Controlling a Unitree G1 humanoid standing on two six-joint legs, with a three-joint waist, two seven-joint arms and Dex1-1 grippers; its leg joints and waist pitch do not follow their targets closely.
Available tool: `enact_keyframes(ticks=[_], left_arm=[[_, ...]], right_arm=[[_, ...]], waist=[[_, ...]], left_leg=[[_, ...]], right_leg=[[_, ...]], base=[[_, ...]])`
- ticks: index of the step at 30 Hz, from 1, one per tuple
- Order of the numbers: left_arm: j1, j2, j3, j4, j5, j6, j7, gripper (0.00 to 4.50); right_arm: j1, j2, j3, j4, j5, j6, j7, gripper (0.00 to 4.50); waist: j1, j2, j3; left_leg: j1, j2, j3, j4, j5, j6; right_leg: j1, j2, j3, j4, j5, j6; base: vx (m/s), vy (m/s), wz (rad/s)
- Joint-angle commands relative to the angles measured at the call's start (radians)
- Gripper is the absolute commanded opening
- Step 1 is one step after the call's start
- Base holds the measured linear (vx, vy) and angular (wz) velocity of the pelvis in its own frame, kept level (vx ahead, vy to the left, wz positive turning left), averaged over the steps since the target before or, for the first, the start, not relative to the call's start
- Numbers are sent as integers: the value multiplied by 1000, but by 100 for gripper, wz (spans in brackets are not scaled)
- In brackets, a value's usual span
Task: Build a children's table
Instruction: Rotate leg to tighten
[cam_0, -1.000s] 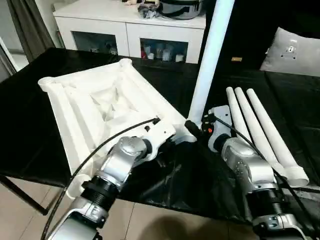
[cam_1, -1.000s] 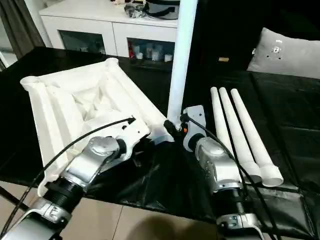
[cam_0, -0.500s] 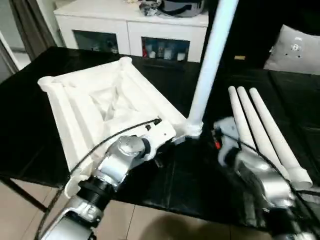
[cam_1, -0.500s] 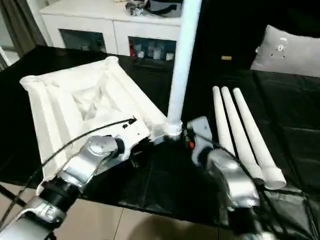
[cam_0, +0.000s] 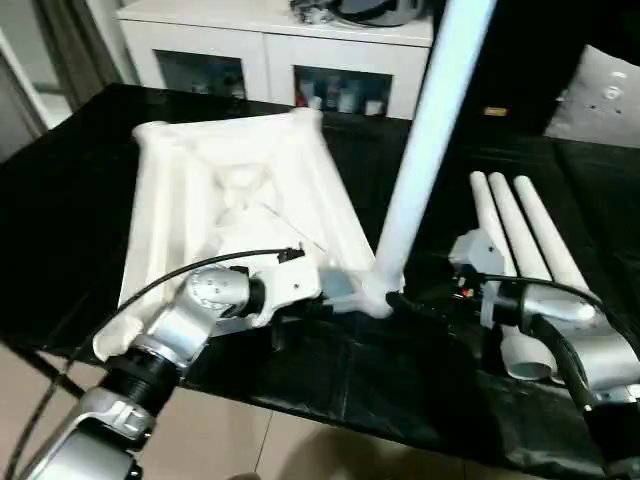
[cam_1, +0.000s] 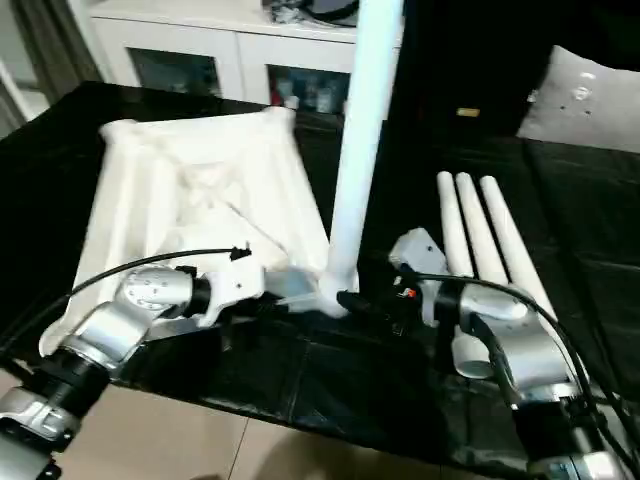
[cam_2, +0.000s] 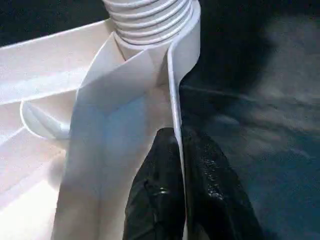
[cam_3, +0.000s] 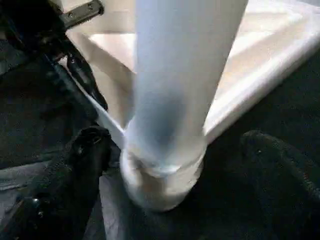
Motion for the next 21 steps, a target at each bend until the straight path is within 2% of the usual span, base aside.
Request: enact_keyframes(ticks=[1,3,6,9,12,14,15,18,21], left_arm=[[8,21,-73,12,21,-15,-87,0],[4,25,-76,16,19,-24,-106,0],[-1,26,-76,27,20,-45,-123,0],[-4,24,-74,35,20,-54,-128,0],[-5,23,-74,38,17,-55,-133,0],[-4,22,-73,39,16,-55,-135,0],[-4,19,-71,42,16,-55,-137,0],[-1,16,-68,45,11,-53,-140,0],[2,13,-63,45,5,-46,-141,0]], right_arm=[[-4,0,25,15,-3,-11,50,446],[-6,8,36,20,5,-7,70,446],[-10,13,53,32,11,-1,91,410],[-13,19,63,47,15,-1,100,382],[-13,26,64,54,16,-1,105,361],[-12,28,63,55,20,2,109,350],[-9,30,63,53,22,6,114,329],[0,35,60,48,31,17,119,316],[13,45,55,40,50,30,120,281]], waist=[[1,-11,-55],[5,-11,-56],[8,-13,-55],[12,-13,-52],[13,-13,-53],[13,-12,-54],[14,-13,-55],[15,-12,-57],[17,-13,-57]], left_leg=[[-1,63,-15,-60,-52,115],[-1,64,-14,-61,-58,106],[-2,65,-15,-61,-71,96],[-1,62,-14,-62,-97,77],[-1,61,-15,-62,-98,68],[-1,62,-15,-62,-93,69],[-1,62,-15,-61,-84,71],[-3,62,-15,-59,-66,79],[-2,61,-14,-59,-72,81]], right_leg=[[58,-97,56,-52,-147,-215],[59,-96,55,-51,-146,-218],[60,-98,56,-51,-159,-214],[59,-98,57,-58,-225,-193],[58,-96,57,-58,-234,-185],[58,-96,57,-56,-223,-185],[59,-96,57,-54,-206,-187],[60,-95,57,-49,-165,-200],[61,-96,56,-51,-174,-200]], base=[[0,0,0],[0,0,0],[0,0,0],[0,0,0],[0,0,0],[0,0,0],[0,0,0],[0,0,0],[0,0,0]])
